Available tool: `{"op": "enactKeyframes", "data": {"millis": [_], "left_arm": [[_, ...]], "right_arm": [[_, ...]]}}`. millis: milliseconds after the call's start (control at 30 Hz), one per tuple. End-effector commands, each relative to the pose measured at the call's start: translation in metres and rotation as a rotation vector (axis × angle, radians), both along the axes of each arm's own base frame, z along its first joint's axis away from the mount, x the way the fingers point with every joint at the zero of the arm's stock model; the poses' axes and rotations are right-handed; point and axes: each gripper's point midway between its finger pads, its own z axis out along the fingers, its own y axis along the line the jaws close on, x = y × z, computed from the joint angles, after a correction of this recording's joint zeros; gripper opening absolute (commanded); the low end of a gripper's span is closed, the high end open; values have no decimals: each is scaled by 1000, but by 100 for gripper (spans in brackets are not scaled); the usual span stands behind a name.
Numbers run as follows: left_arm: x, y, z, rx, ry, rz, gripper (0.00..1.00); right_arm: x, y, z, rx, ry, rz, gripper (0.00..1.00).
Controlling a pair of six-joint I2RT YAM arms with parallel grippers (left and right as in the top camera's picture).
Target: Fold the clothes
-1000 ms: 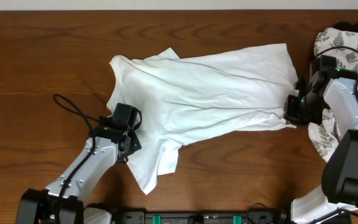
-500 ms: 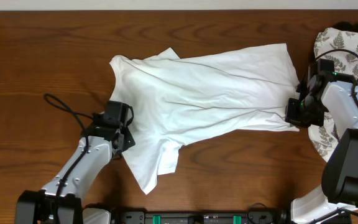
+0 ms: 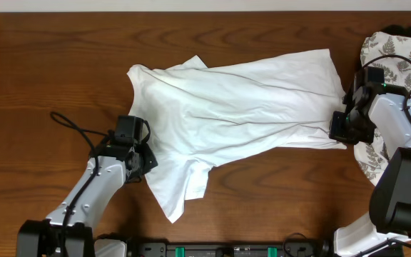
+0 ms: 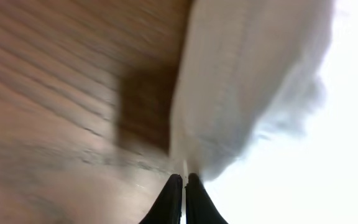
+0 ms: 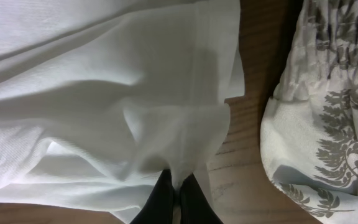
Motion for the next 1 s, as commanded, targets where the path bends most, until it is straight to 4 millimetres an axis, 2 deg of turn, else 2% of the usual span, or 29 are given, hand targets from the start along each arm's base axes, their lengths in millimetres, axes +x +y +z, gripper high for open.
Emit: {"op": "enactKeyframes", "data": {"millis": [0, 200, 367, 633, 967], "left_arm": [[6, -11, 10, -63, -18, -24, 6], [16, -7, 18, -33, -56, -45, 6], [20, -20, 27, -106, -75, -65, 6], [8, -11, 12, -52, -33, -68, 6], [13, -11, 3, -42, -29, -86, 6]], "right_arm": [[-1, 0, 2, -7, -7, -16, 1], [0, 2, 2, 3, -9, -15, 1], [1, 2, 2, 2, -12, -16, 1], [2, 1, 2, 0, -20, -16, 1], [4, 1, 2, -1, -27, -16, 1]]}}
